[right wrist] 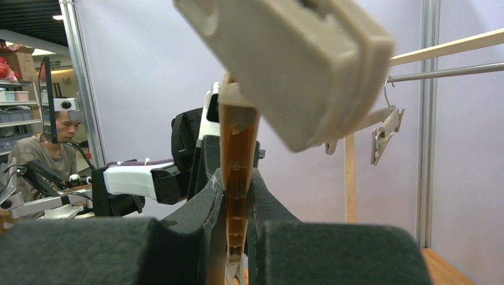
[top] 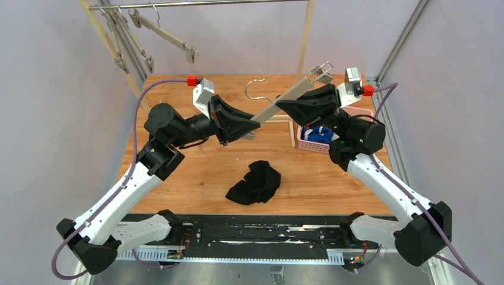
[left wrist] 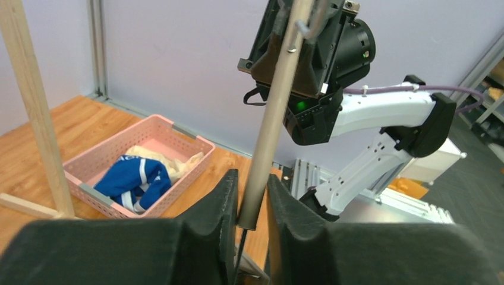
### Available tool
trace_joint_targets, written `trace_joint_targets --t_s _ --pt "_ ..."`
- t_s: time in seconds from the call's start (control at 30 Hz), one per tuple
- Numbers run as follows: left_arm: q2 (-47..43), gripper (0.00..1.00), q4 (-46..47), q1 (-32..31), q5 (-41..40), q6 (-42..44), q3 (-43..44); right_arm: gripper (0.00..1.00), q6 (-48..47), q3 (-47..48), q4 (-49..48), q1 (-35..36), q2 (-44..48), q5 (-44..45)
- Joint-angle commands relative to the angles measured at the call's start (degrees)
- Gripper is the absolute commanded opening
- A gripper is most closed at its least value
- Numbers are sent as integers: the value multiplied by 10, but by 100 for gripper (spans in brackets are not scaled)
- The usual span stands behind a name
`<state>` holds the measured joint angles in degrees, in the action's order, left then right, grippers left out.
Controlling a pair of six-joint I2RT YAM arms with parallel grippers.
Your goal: Remove the underwear clipped to the hanger
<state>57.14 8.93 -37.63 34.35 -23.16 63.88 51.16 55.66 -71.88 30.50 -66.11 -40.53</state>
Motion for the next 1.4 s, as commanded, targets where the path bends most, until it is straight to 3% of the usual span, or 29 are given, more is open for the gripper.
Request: trace_joint_targets --t_s 0.0,0.03,0.2,0.33,0.4,0.6,0.7,0.83,0.93,1.03,1.13,1.37 --pt "10 8 16 -2 21 -7 17 1 2 13 -30 7 3 -1" --pt "10 1 17 -2 22 -8 18 1 3 12 -30 7 2 -1" --pt "2 0 20 -2 16 -11 24 2 -10 -5 -6 6 9 8" --pt "-17 0 -8 -2 -7 -6 29 49 -42 -25 49 7 26 28" --pt "-29 0 -67 -2 -37 20 42 65 -64 -41 79 7 40 39" --pt "-77 0 -257 -2 -166 104 81 68 -180 -78 267 6 97 71" --pt "-88 0 -363 -2 -269 133 99 69 -279 -73 446 16 125 138" --pt "-72 0 -504 -2 -430 156 117 70 -404 -46 687 74 122 247" --pt "-56 0 -547 -2 -484 160 107 70 -446 -46 801 145 90 344" --pt "-45 0 -541 -2 -481 156 97 72 -452 -66 834 210 45 408" --pt "-30 0 -526 -2 -481 154 100 73 -432 -91 812 251 -4 414" --pt "30 0 -498 -2 -466 163 147 74 -373 -102 780 263 -116 378"
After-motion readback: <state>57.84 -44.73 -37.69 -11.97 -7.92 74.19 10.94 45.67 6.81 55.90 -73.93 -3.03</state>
